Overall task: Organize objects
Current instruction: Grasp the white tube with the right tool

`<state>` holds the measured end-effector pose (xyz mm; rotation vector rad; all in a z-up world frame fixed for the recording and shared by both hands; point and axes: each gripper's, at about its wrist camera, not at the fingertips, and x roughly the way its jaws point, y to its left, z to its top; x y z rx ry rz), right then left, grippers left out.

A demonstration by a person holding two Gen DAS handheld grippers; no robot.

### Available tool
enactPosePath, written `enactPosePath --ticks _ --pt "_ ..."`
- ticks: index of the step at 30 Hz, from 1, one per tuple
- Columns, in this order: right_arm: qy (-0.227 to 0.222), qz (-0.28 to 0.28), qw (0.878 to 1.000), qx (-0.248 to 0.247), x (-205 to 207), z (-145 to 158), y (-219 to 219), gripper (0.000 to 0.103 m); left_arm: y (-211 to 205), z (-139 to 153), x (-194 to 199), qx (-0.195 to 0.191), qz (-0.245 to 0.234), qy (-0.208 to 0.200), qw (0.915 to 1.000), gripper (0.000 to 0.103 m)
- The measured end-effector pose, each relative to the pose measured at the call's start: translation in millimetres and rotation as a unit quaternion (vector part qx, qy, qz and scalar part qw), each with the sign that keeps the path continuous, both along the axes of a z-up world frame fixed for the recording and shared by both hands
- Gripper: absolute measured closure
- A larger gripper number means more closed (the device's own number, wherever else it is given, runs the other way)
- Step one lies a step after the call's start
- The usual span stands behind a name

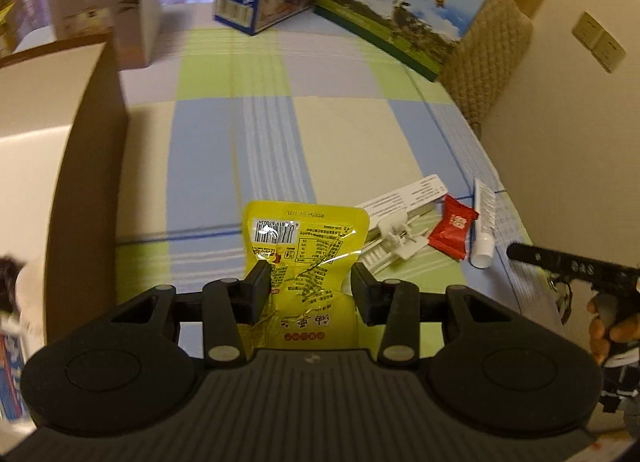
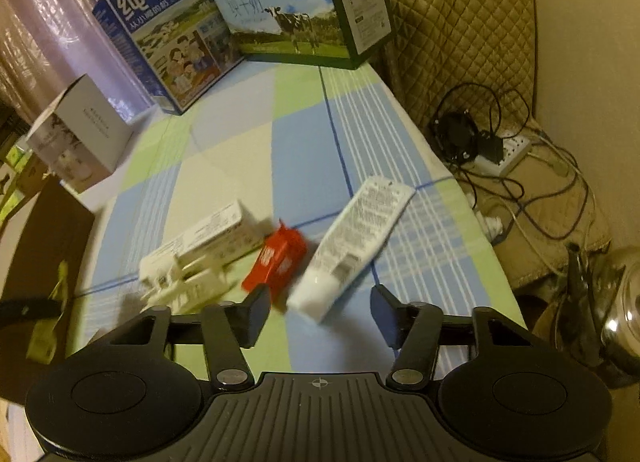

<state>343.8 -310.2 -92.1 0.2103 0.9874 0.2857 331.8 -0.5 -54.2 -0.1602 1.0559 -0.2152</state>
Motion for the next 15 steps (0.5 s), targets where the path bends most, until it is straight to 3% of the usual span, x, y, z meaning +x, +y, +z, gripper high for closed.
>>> enactPosePath --ticks 7,8,10,12,15 --pt "0.02 -0.012 0.999 -0.025 27.9 -22.4 14.7 0.06 10.2 -7.8 -9.5 -0.001 0.044 0.018 0.9989 0.065" --pt "0.025 -0.013 0.999 -0.025 30.2 -26.8 15.0 0.065 11.6 -8.0 -10.6 -0.002 0.046 0.018 0.9988 0.065" --pt "0.024 -0.018 0.999 -0.017 29.3 -31.6 12.4 0.067 13.5 -7.1 -12.9 0.001 0.049 0.018 0.9987 0.065" --pt "0.026 -0.01 0.999 -0.015 25.4 -31.1 11.2 0.077 15.0 -6.8 -15.2 0.001 0.05 0.019 0.9986 0.065" --pt "0.029 0.007 0.999 -0.029 14.6 -29.1 11.3 0.078 16.1 -7.9 -17.7 0.002 0.051 0.023 0.9984 0.065"
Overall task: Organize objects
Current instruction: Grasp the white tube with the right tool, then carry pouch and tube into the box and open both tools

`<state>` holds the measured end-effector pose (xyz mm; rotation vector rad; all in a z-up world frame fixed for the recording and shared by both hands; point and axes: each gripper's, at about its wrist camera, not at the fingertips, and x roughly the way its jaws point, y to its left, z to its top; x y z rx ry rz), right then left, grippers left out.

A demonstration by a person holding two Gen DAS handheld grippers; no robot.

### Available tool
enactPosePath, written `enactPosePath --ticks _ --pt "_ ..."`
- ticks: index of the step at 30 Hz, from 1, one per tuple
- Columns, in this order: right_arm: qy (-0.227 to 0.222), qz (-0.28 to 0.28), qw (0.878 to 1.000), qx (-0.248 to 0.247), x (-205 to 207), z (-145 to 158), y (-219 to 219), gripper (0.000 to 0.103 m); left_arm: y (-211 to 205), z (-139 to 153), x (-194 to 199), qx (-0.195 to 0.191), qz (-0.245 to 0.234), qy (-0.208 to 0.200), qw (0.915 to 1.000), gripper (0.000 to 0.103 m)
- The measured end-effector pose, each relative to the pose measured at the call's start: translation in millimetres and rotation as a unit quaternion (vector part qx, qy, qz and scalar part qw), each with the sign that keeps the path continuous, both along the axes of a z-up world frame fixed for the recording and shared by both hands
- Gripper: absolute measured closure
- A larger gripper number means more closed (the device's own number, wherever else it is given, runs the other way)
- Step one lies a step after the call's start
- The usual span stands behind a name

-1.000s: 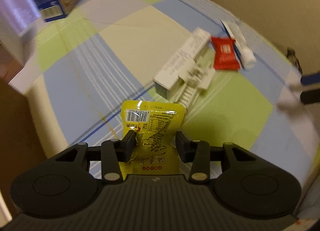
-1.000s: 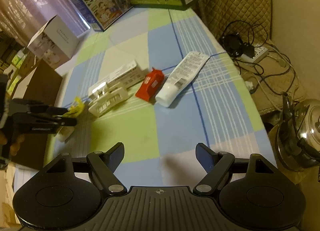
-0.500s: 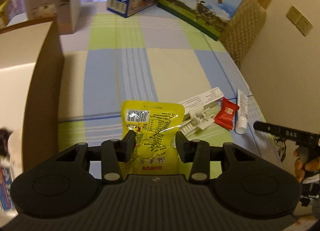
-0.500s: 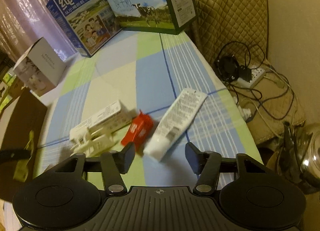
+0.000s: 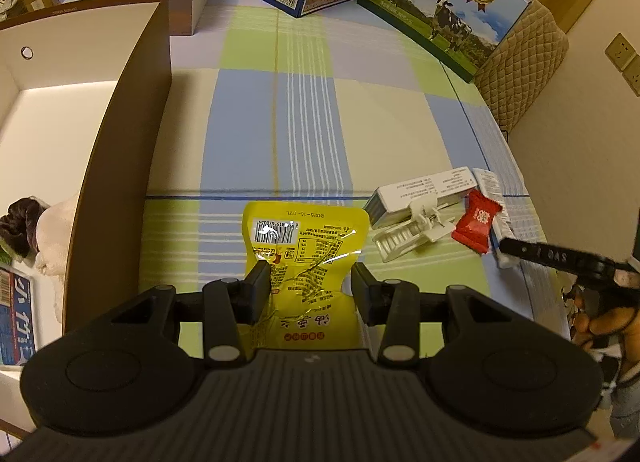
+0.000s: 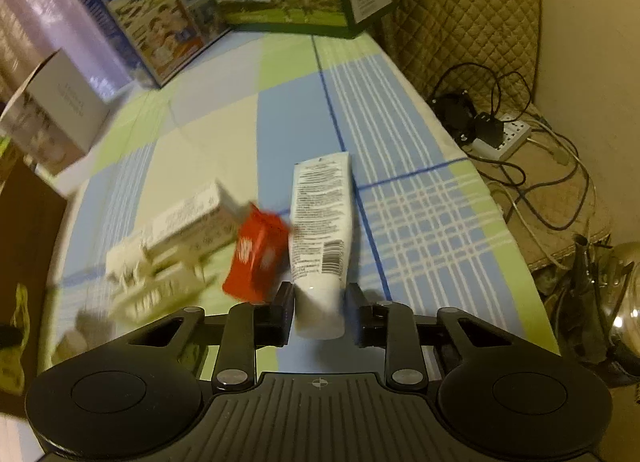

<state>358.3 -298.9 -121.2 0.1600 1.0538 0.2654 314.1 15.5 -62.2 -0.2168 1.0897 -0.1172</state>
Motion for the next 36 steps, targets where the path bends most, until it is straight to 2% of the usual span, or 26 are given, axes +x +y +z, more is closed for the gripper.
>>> enactPosePath --ticks 10,14,17,21,23,28,32,35,36 --pt "0.039 0.033 0.999 -0.003 -70.3 5.2 -19.3 0.078 -4.1 -2.7 -10.6 -0.01 -0.012 0.01 0.9998 0.065" --pt "0.056 0.064 0.995 -0.045 -94.7 1.5 -14.8 0.077 -6.5 -5.0 -19.2 -0.017 -0.018 0.014 0.9996 0.065" --pt "0.038 0.074 0.995 -0.063 -99.9 1.7 -8.0 0.071 -8.7 -8.6 -22.7 -0.019 -0.019 0.02 0.9995 0.065" --pt "0.024 0.081 0.993 -0.078 -91.7 1.1 1.0 0.055 -10.6 -8.7 -26.2 -0.02 -0.02 0.019 0.9994 0.065" --pt "0.014 0.084 0.993 -0.082 -86.1 -1.0 3.6 0.054 -10.9 -7.8 -27.8 -0.02 -0.019 0.017 0.9995 0.065" --pt "-0.004 0.085 0.993 -0.084 -71.8 -3.6 7.6 0.054 -12.0 -5.9 -33.9 -0.021 -0.016 0.014 0.9996 0.064" --pt "-0.014 0.107 0.987 -0.116 -72.4 -5.6 17.8 0.054 -11.8 -5.2 -41.0 -0.023 -0.013 0.013 0.9996 0.064" --pt "-0.027 0.118 0.985 -0.126 -78.1 -7.3 21.5 0.067 -10.8 -4.1 -45.4 -0.024 -0.009 0.011 0.9996 0.064" --pt "-0.028 0.12 0.984 -0.128 -79.3 -7.2 21.5 0.067 -10.5 -3.5 -46.9 -0.024 -0.009 0.01 0.9996 0.064"
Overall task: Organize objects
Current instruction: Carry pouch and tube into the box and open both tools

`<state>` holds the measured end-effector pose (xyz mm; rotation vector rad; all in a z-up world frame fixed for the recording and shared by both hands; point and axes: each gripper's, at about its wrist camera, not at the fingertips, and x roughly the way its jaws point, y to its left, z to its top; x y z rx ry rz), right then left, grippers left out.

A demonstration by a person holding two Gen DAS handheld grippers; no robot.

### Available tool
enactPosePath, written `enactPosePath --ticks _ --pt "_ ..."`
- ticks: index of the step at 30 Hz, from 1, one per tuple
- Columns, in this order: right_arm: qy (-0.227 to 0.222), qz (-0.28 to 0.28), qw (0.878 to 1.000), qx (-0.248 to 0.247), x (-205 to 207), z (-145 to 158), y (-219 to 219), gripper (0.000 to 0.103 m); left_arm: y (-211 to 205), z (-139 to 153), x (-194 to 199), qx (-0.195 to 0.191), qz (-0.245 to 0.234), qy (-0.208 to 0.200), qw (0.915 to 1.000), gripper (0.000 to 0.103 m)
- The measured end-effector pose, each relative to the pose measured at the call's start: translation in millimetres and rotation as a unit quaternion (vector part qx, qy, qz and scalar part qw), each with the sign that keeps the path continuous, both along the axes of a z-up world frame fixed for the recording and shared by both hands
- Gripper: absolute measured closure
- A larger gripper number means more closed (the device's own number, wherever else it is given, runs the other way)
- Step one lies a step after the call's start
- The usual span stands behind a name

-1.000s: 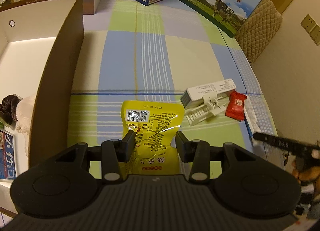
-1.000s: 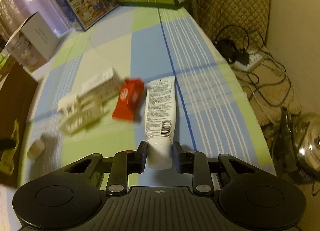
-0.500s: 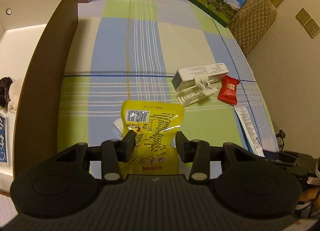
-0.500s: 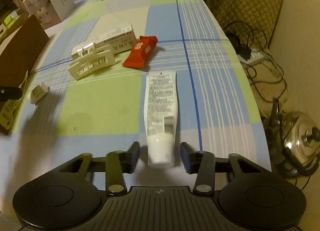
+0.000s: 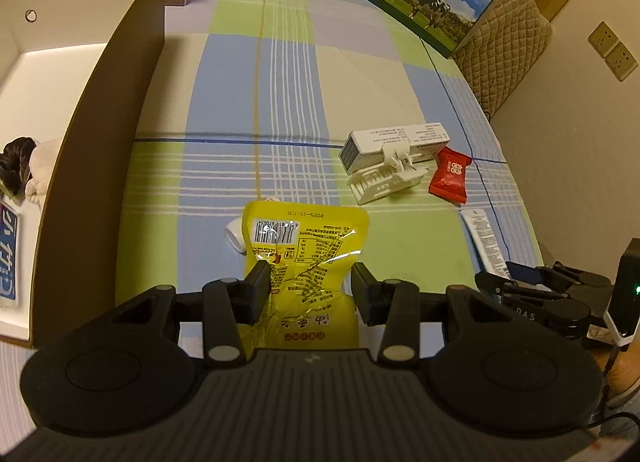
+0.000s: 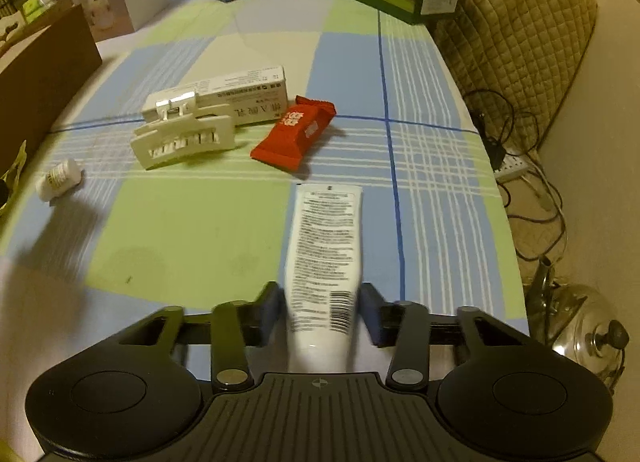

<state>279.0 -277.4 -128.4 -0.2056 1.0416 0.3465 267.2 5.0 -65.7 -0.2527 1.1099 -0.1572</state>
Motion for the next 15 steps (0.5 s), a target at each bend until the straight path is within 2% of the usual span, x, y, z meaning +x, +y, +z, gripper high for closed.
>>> enactPosePath --ticks 5,9,15 --pt "0.005 0.001 1.0 0.006 -7.9 1.3 -2.5 0.068 -0.7 3.6 -6.7 -0.003 0.001 -0.006 1.0 0.065" --pt "0.025 -0.01 0.999 0.031 -18.0 6.1 -8.8 0.068 -1.1 6.7 -12.3 -0.006 0.0 -0.011 0.9999 0.064" --pt "0.028 0.003 0.998 0.062 -37.4 25.1 -7.5 0.068 -0.8 13.7 -22.1 -0.011 -0.001 -0.02 0.9997 0.065"
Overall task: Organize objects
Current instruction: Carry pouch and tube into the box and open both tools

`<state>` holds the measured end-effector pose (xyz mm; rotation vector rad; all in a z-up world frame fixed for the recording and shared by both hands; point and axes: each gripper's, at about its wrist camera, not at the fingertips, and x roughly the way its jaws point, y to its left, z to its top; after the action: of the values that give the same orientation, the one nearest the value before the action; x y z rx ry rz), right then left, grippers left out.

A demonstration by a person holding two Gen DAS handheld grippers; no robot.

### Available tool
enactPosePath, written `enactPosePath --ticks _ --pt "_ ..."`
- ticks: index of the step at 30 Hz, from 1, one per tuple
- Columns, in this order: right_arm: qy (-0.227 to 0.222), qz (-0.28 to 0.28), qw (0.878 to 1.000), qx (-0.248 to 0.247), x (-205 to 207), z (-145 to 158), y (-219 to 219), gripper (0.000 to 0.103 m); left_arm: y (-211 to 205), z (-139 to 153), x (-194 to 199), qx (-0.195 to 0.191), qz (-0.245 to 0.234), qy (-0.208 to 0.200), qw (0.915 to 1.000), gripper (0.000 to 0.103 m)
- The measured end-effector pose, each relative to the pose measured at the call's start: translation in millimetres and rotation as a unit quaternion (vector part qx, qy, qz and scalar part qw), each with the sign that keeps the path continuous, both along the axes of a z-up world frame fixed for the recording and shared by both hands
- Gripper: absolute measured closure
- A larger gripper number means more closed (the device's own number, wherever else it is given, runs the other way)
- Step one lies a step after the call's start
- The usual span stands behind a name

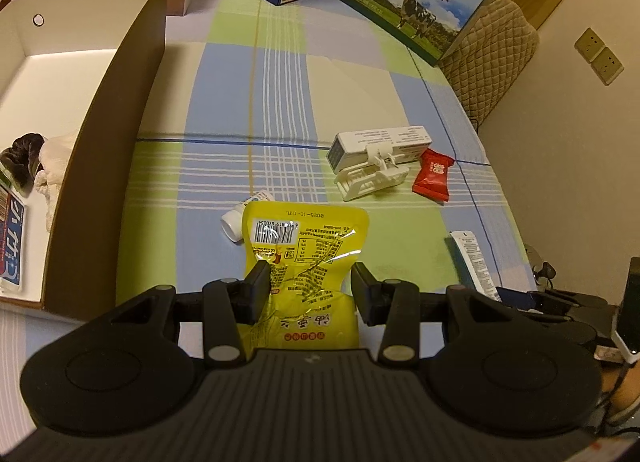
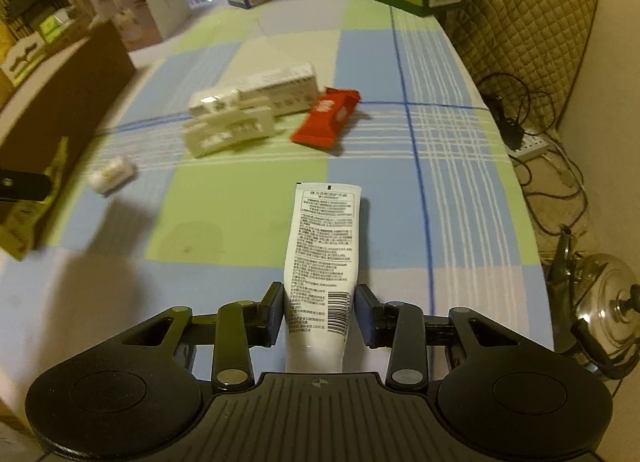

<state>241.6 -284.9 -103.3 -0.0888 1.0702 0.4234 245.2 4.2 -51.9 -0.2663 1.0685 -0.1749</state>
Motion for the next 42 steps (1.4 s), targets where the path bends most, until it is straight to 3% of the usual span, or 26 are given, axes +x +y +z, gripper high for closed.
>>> enactPosePath --ticks 10,19,29,42 --pt "-0.017 0.037 0.997 0.068 -13.7 44.7 32.5 0.068 7.4 24.5 -13.9 -0.01 0.001 -0.033 0.9994 0.064" --pt "-0.028 0.09 0.989 0.112 -22.5 71.0 82.3 0.068 38.0 57.1 -33.0 -0.016 0.022 -0.076 0.9968 0.064" --pt "-0.029 0.159 0.973 0.164 -28.8 91.5 168.7 0.068 101.9 79.2 -56.2 0.001 0.071 -0.102 0.9923 0.064" --pt "-0.006 0.214 0.956 0.199 -31.2 89.1 285.8 0.068 201.0 90.1 -64.5 0.031 0.124 -0.108 0.9859 0.064"
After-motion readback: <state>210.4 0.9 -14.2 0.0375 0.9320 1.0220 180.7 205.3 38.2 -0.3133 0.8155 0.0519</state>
